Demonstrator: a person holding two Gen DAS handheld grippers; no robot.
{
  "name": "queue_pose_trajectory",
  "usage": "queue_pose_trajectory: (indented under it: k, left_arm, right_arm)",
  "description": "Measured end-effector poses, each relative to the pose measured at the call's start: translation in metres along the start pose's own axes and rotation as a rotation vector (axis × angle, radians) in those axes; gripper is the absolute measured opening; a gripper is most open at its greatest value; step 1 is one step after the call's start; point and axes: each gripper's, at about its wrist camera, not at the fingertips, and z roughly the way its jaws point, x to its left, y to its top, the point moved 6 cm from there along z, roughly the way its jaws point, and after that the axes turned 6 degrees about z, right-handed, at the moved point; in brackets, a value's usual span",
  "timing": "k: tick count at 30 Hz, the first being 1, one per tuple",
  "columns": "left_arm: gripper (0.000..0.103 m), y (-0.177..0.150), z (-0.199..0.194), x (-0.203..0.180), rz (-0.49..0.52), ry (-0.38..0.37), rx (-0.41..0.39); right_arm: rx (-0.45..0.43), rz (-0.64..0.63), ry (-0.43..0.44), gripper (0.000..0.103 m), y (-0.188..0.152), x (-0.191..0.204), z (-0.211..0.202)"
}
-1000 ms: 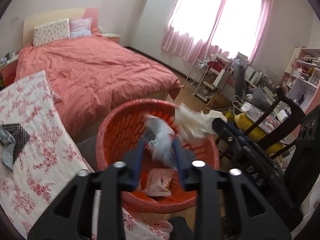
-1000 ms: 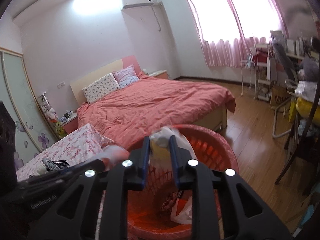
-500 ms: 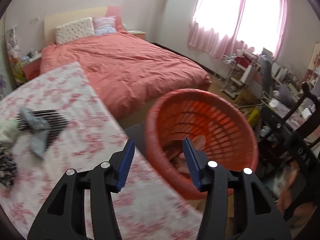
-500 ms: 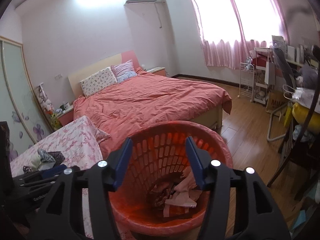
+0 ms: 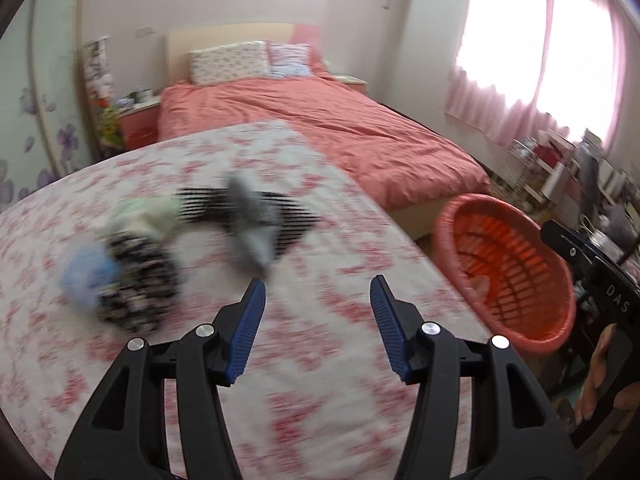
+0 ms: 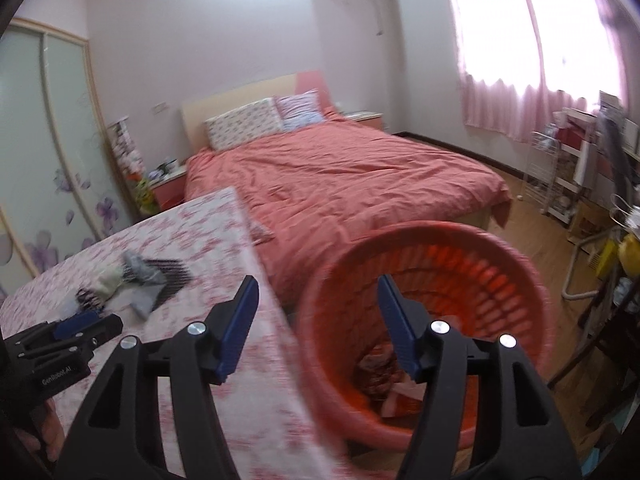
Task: Collect trash
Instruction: 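Move both open tools back over the bed, then grasp the grey-blue sock with the right tool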
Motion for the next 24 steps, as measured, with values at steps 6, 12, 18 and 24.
queue_pose_trajectory:
  k: [6,12,18,24]
  left_arm:
    - [0.055,-0.017,-0.023,0.061,-0.095,0.09,-0.018]
    - [0.055,-0.04,-0.04,0.124,-0.2,0.163,-0.017]
    - [0.055,-0.055,-0.049,0.166,-0.278,0.189,-0.011]
    - [0.055,-0.065,-0.052,0.184,-0.296,0.193,-0.011]
  right_arm:
    - [0.063,-0.061,0.1,0.06,-0.012,0.066,0.018]
    - [0.168,-0.137,0.197,0.044,-0.032,0.141,0.047]
    - [0.234,-0.189,0.221,0.033,-0.048,0.2,0.079]
    - [0.275,-0.205,0.165,0.033,-0.056,0.214,0.106]
